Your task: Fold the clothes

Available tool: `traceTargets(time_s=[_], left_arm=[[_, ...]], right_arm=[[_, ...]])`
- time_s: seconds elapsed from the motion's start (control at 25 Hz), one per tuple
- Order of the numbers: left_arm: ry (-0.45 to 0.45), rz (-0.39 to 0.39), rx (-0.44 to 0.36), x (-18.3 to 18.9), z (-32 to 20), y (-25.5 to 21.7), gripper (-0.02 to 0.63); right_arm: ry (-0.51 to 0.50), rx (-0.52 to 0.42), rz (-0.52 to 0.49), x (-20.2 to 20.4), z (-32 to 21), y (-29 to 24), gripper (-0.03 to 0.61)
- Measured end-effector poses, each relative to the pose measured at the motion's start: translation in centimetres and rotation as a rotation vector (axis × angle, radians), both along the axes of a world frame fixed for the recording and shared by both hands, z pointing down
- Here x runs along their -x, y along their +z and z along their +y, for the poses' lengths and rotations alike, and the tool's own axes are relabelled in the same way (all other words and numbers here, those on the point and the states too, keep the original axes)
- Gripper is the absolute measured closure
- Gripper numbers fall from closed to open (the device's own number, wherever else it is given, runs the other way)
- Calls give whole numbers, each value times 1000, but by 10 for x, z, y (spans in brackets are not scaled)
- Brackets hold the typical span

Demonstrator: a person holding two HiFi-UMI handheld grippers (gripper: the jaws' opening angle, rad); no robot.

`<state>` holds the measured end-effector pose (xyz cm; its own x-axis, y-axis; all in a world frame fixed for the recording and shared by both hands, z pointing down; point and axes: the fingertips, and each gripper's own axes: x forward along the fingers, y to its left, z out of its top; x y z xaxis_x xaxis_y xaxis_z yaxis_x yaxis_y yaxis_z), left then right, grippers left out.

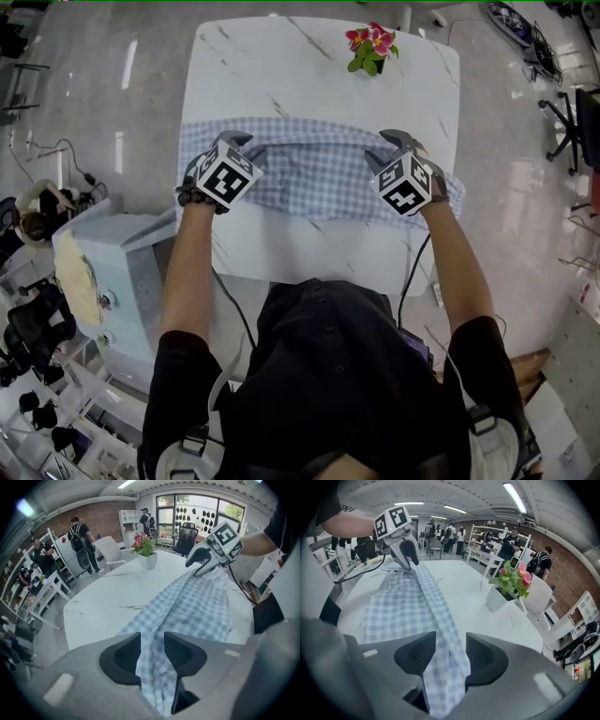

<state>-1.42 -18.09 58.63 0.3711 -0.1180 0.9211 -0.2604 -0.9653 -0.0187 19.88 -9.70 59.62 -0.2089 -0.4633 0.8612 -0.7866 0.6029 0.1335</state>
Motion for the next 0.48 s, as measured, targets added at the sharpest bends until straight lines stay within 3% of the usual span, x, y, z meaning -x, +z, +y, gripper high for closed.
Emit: traceTargets(time_s=[0.08,0.32,0.48], left_arm=[[-33,-7,-37,4,6,-8,451],[-191,84,-109,28,50,-42,453],[-259,55,-120,67,79,-47,454]], right_arm=[[22,-15,-1,-2,9,-8,380],[-36,-103,-60,19,37,-43,423],[-105,-133,-65,45,45,-60,433]])
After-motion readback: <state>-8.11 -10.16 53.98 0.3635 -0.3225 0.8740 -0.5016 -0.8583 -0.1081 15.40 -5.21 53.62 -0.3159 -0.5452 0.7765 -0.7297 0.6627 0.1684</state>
